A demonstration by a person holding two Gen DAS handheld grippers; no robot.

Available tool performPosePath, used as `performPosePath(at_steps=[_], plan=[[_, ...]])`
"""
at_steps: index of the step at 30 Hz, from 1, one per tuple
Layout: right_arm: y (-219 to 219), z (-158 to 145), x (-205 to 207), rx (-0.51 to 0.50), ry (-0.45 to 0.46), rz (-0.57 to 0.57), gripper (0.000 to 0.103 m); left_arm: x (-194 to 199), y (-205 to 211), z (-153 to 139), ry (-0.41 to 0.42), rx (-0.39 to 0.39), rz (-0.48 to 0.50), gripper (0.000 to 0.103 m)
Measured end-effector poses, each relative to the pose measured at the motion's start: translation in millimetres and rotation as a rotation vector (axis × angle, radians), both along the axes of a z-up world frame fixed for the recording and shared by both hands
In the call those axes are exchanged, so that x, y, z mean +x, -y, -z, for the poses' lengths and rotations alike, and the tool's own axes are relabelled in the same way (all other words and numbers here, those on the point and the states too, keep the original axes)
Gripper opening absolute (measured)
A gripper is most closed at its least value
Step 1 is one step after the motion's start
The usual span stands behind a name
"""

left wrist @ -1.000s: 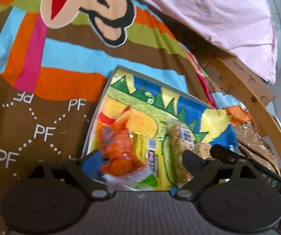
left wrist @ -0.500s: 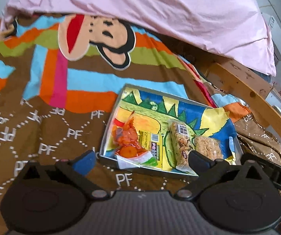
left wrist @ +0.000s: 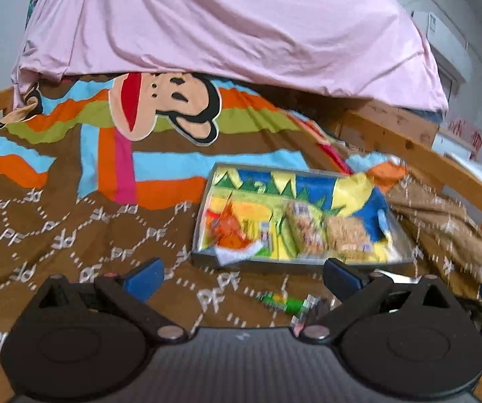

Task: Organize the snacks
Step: 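Withdraw both tools from the tray toward the loose snacks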

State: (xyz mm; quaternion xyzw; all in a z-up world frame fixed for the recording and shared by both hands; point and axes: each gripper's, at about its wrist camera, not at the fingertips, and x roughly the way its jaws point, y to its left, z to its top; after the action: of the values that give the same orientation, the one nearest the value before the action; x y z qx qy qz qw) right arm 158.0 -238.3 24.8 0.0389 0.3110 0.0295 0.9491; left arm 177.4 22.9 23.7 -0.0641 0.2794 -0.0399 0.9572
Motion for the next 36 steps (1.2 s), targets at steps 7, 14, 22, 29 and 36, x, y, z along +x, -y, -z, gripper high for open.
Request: performPosePath(at_steps=[7,14,22,29,36], plan=[[-14.4,15.2,-40.2,-0.044,-0.105,-0.01,0.102,-35.5,1.2,3.5,-0.021,0.039,0.017,0.103],[-21.7,11.4,-61.5,-0.084,-0.102,-0.031,0.102,-51.8,8.6,10.6,-0.045,0.128,0.039,0.103],[-21.4,23.4,-54.5,-0.083,-0.176,-0.045,0.102,-43.6,19.4,23.6,-0.089,0.199,0.079,0.103],[-21.7,38.4,-39.3,-0.046,-0.256,-0.065,0.102,-17.3,22.7,31.8,-0.106,0.214,0.159,0.103],[-18.0,54.3,-17.6,0.008,-0.332,-0.065,0.102,8.7,23.2,49.2,-0.12,0.284,0.156,0.103]])
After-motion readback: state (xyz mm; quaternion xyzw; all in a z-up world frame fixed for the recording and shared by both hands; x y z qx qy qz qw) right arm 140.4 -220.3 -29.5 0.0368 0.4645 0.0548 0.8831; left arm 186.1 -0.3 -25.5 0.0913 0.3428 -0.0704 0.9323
